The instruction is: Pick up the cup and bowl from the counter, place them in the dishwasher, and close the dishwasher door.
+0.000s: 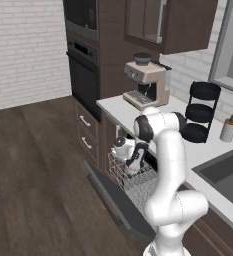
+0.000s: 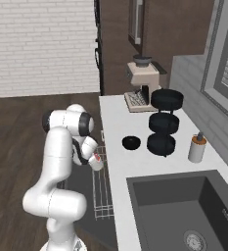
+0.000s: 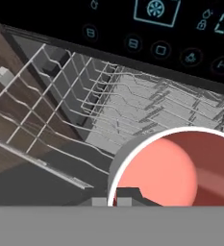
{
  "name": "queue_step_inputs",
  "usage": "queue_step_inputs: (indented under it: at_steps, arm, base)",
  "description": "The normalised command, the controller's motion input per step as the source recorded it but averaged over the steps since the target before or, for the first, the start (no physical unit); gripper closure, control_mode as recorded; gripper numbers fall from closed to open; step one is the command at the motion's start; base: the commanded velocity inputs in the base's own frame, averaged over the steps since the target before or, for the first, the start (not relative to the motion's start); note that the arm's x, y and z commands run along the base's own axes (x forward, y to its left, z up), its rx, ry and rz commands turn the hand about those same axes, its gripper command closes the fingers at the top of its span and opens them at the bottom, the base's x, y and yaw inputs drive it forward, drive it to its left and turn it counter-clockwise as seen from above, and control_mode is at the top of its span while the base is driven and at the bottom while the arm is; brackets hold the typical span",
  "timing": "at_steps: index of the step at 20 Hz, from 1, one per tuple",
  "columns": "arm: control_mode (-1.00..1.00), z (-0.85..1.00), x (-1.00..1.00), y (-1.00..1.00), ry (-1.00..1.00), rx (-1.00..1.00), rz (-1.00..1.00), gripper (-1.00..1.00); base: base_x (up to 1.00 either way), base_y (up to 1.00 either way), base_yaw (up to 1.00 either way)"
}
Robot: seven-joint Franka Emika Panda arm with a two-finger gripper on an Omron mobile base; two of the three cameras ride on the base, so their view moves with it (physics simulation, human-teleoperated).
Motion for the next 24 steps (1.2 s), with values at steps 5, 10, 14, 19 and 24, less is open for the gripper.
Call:
queue_step_inputs:
  at_steps: [5, 10, 14, 19, 24]
  arm:
    - [-1.0, -0.55, 0.51, 0.0, 0.0, -0.07, -0.01, 1.0]
    - [-1.0, -0.81, 0.34, 0.0, 0.0, 0.0, 0.0, 1.0]
    - [-1.0, -0.41, 0.43, -0.1, 0.0, 0.0, 0.0, 1.0]
    - [-1.0, -0.45, 0.3, 0.0, 0.0, 0.0, 0.0, 1.0]
    - [-1.0, -0.52, 0.34, -0.01, 0.01, 0.0, 0.0, 1.0]
  base:
    - [0.0, 0.0, 0.0]
    - [0.0, 0.0, 0.0]
    - [0.0, 0.0, 0.0]
    - [0.0, 0.0, 0.0]
    - [0.0, 0.0, 0.0]
